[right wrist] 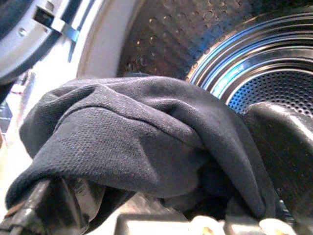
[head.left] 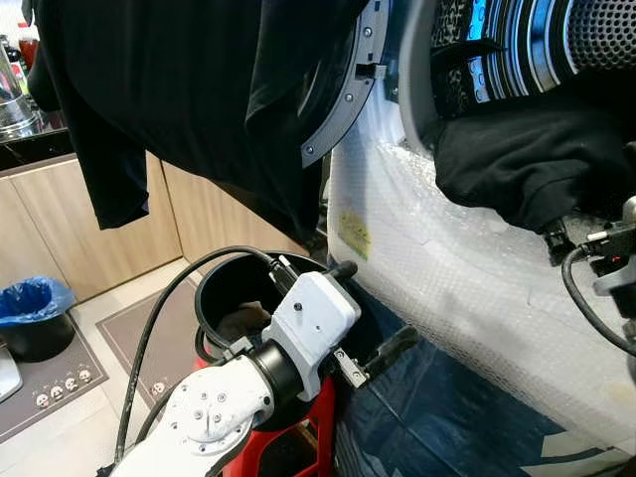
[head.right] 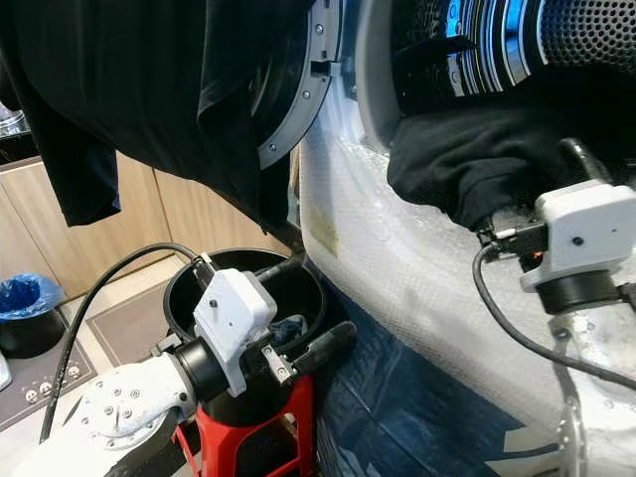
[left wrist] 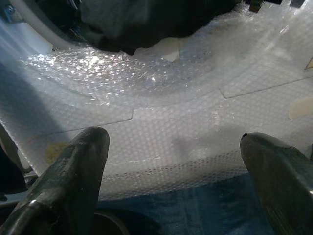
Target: Clothes washing
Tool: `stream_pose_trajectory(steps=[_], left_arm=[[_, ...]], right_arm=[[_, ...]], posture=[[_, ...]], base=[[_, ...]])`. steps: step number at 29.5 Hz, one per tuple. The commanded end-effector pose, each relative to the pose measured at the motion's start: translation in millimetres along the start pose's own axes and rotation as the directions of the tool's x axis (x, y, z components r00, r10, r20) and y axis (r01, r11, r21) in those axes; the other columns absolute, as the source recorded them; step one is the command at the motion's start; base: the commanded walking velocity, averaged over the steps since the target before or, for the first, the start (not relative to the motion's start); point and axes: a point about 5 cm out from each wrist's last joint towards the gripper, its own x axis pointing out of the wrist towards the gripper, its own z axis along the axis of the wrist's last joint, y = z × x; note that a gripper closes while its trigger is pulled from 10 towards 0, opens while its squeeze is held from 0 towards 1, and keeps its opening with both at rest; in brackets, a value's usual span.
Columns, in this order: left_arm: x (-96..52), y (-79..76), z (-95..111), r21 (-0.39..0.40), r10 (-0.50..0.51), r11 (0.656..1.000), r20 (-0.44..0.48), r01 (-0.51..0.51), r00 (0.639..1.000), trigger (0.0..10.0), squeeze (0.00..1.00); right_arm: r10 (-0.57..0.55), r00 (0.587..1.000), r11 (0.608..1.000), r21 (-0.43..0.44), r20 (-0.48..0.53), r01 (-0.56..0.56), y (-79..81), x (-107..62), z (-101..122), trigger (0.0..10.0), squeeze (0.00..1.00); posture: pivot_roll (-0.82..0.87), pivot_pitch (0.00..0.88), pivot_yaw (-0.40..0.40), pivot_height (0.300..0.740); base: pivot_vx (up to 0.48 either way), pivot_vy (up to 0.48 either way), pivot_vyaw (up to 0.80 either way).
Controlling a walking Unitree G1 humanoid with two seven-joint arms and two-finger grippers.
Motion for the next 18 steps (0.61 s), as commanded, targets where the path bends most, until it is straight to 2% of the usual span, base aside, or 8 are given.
stream_pose_trajectory(steps=[1,7,8,9,10,13,18], left_arm=[[0.8,0.4,1.9,0.003,-0.010,1.000,0.014,0.010,1.000,10.0,0.00],[0.8,0.4,1.9,0.003,-0.010,1.000,0.014,0.010,1.000,10.0,0.00],[0.9,0.8,1.9,0.006,-0.008,1.000,0.015,0.008,1.000,10.0,0.00],[0.9,1.4,1.8,0.009,-0.006,1.000,0.014,0.006,1.000,10.0,0.00],[0.9,1.4,1.8,0.009,-0.006,1.000,0.014,0.006,1.000,10.0,0.00],[1.2,2.0,1.8,0.010,-0.011,1.000,0.014,0.010,1.000,10.0,0.00],[1.8,2.2,2.0,0.012,-0.020,1.000,0.016,0.020,1.000,10.0,0.00]], right_arm=[[-0.008,1.000,1.000,-0.019,0.010,0.008,-3.3,-0.1,0.9,10.0,0.00],[0.004,0.999,0.999,-0.037,0.033,-0.002,-3.9,0.5,-2.0,10.0,0.00],[-0.108,0.994,0.980,-0.165,0.009,0.108,-24.2,-1.6,-10.7,10.0,0.00],[-0.171,0.985,0.938,-0.302,0.024,0.171,-43.7,-9.1,-18.8,10.0,0.00],[-0.171,0.985,0.938,-0.302,0.024,0.171,-43.7,-9.1,-18.8,10.0,0.00],[-0.132,0.991,0.971,-0.199,0.024,0.134,-43.6,-21.1,-29.0,10.0,0.00],[-0.114,0.993,0.975,-0.190,0.008,0.114,-37.8,-24.1,-34.6,10.0,0.00]], posture=[[-0.04,0.021,-0.076,0.740],[-0.04,0.021,-0.076,0.740],[-0.04,0.018,-0.073,0.740],[-0.04,0.017,-0.068,0.740],[-0.04,0.017,-0.068,0.740],[-0.05,0.016,-0.061,0.740],[-0.05,0.016,-0.054,0.740]], base=[[0.000,0.000,0.00],[0.000,0.000,0.00],[0.000,0.000,0.00],[0.000,0.000,0.00],[0.000,0.000,0.00],[0.000,0.000,0.00],[0.000,0.000,0.00]])
